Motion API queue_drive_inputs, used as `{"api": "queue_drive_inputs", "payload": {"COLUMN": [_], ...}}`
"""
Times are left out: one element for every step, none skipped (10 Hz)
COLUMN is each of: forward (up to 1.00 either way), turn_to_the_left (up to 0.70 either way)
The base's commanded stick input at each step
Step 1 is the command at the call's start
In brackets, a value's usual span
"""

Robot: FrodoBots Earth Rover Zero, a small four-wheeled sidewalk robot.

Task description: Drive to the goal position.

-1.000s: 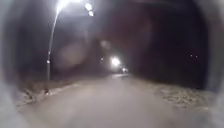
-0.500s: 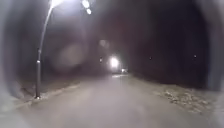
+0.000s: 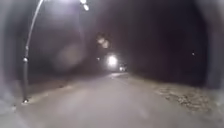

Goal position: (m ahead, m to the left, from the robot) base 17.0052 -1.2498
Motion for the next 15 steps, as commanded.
{"api": "queue_drive_inputs", "payload": {"forward": [0.85, 0.85, 0.85, 0.85, 0.85, 0.85, 0.85, 0.85, 0.85, 0.85, 0.85, 0.85, 0.85, 0.85, 0.85], "turn_to_the_left": [0.00, 0.00, 0.00, 0.00, 0.00, 0.00, 0.00, 0.00, 0.00, 0.00, 0.00, 0.00, 0.00, 0.00, 0.00]}}
